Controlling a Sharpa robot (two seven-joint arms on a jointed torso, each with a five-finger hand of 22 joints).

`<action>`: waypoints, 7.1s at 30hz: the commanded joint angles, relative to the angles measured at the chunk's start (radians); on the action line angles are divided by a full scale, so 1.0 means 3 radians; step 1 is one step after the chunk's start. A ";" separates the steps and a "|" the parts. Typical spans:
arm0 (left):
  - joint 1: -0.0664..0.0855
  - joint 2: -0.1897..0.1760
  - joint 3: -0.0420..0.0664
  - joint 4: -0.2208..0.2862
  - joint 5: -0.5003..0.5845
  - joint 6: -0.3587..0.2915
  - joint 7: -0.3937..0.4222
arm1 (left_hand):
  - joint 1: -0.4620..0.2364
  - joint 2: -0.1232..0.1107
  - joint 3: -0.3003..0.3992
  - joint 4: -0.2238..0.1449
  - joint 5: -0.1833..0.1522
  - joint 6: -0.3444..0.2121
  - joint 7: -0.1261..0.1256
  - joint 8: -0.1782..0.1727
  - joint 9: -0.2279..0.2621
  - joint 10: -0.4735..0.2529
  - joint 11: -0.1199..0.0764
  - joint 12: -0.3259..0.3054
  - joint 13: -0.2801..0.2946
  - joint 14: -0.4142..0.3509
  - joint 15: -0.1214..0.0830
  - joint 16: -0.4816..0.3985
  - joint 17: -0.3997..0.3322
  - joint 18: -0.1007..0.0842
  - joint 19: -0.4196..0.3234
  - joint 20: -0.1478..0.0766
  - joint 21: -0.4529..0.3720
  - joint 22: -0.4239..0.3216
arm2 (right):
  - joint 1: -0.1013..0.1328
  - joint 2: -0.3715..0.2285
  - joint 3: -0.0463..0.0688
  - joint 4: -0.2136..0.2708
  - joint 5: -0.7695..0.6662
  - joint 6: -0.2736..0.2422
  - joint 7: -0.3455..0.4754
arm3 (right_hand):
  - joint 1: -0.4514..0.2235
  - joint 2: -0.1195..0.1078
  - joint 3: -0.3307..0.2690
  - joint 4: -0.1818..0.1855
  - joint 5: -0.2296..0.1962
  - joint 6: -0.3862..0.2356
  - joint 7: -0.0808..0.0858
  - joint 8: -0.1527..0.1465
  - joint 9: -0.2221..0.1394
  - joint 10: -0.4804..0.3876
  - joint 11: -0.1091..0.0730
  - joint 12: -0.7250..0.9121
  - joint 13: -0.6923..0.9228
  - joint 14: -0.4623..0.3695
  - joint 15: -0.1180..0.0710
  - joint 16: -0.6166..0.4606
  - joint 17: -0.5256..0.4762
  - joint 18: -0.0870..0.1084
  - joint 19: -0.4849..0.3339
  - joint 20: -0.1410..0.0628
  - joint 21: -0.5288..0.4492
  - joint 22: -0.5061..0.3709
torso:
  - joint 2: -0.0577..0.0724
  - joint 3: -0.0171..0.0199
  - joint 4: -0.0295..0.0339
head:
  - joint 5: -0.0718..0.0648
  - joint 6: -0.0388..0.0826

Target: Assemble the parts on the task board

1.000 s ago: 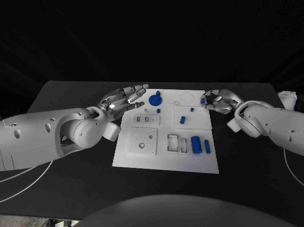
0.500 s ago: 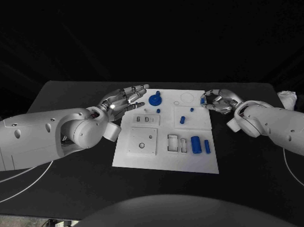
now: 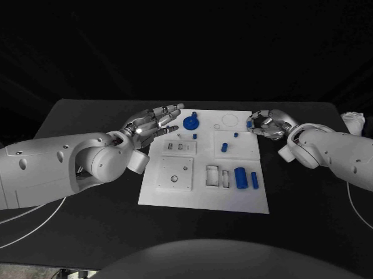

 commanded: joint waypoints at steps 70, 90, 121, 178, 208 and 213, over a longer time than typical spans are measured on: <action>0.0002 -0.0197 0.0002 0.0018 -0.0087 -0.0262 0.0342 | -0.0107 0.0021 -0.0049 0.0032 -0.0001 0.0061 0.0038 0.0040 0.0008 0.0018 0.0036 0.0011 0.0005 -0.0039 -0.0078 0.0011 -0.0003 0.0052 0.0018 0.0004 0.0039 0.0008 | 0.0234 0.0623 0.0000 0.0993 -0.0743 0.0415 -0.0766 | -0.0034 0.0046 -0.0030 -0.0090 -0.0095 0.0551 0.0245 0.0082 -0.0281 0.0346 0.0183 0.0013 0.0877 0.0347 0.0147 0.0011 0.0878 0.0010 0.0223 0.0127 -0.0075 0.0833 | -0.0010 -0.0001 0.0010 | 0.0150 0.0000; 0.0001 -0.0134 0.0002 -0.0010 -0.0088 -0.0156 0.0257 | -0.0106 0.0025 -0.0047 0.0031 0.0001 0.0060 0.0037 0.0040 0.0008 0.0022 0.0035 0.0012 0.0006 -0.0035 -0.0075 0.0016 -0.0001 0.0052 0.0018 0.0005 0.0039 0.0008 | 0.0184 0.0686 0.0000 0.0841 -0.0893 0.0343 -0.0787 | -0.0033 0.0032 -0.0026 -0.0120 -0.0108 0.0562 0.0247 0.0025 -0.0333 0.0346 0.0188 0.0013 0.0877 0.0347 0.0156 0.0011 0.0878 0.0022 0.0179 0.0141 -0.0107 0.0817 | -0.0011 -0.0002 0.0008 | 0.0139 0.0000; 0.0000 -0.0095 0.0002 -0.0029 -0.0085 -0.0056 0.0135 | -0.0106 0.0036 -0.0045 0.0030 0.0001 0.0063 0.0041 0.0041 0.0008 0.0026 0.0038 0.0013 0.0006 -0.0031 -0.0056 0.0022 0.0000 0.0050 0.0016 0.0007 0.0039 0.0007 | 0.0164 0.0698 0.0000 0.0734 -0.0901 0.0395 -0.0824 | -0.0110 0.0010 0.0022 -0.0169 -0.0110 0.0435 0.0242 -0.0375 -0.0623 0.0346 0.0187 0.0013 0.0877 0.0347 0.0161 0.0011 0.0878 0.0031 0.0147 0.0155 -0.0132 0.0806 | -0.0010 -0.0001 0.0009 | 0.0130 0.0000; -0.0038 -0.0065 0.0002 -0.0069 -0.0052 -0.0018 0.0101 | -0.0120 0.0051 -0.0048 0.0033 -0.0006 0.0055 0.0047 0.0038 0.0006 0.0019 0.0045 0.0011 0.0005 -0.0031 -0.0033 0.0026 0.0001 0.0050 0.0016 0.0011 0.0041 0.0007 | 0.0149 0.0689 0.0000 0.0730 -0.1055 0.0279 -0.0704 | -0.0193 -0.0015 -0.0191 -0.0307 -0.0988 -0.0080 0.0010 -0.0779 -0.0907 0.0346 0.0081 0.0013 0.0877 0.0347 0.0076 0.0011 0.0878 0.0057 0.0049 0.0075 -0.0214 0.0771 | -0.0010 -0.0001 0.0007 | 0.0118 0.0000; -0.0039 -0.0089 0.0002 -0.0054 -0.0153 -0.0219 0.0223 | -0.0040 -0.0022 -0.0057 0.0006 -0.0037 0.0102 0.0134 0.0058 0.0013 0.0167 0.0149 0.0043 0.0033 0.0098 -0.0020 0.0155 0.0041 0.0063 0.0105 -0.0040 0.0123 0.0041 | 0.0290 0.0186 0.0008 0.1069 0.0473 -0.0086 0.0609 | -0.0744 0.0092 -0.1195 0.0423 -0.1449 0.0052 0.0187 -0.0902 -0.1122 0.0125 0.0331 -0.0098 0.0790 0.0283 0.0321 -0.0021 0.0852 0.0257 -0.1071 0.0258 -0.1123 0.0461 | -0.0014 -0.0001 0.0008 | 0.0144 0.0000; -0.0037 -0.0086 0.0003 -0.0032 -0.0474 -0.0618 0.0268 | 0.0059 -0.0151 -0.0107 0.0020 -0.0154 0.0443 0.0364 0.0185 0.0049 0.1626 0.0406 0.0431 0.0409 0.1491 0.0061 0.1130 0.0393 0.0062 0.1013 -0.0079 0.0757 0.0299 | 0.0377 -0.0123 0.0008 0.1330 0.0511 -0.0231 0.0572 | -0.1121 0.0506 -0.1314 0.0441 -0.1302 0.0228 0.0267 -0.0703 -0.1046 0.0346 0.0306 0.0013 0.0877 0.0347 0.0299 0.0011 0.0878 0.0225 -0.0779 0.0272 -0.0900 0.0540 | -0.0017 -0.0002 0.0002 | 0.0161 0.0000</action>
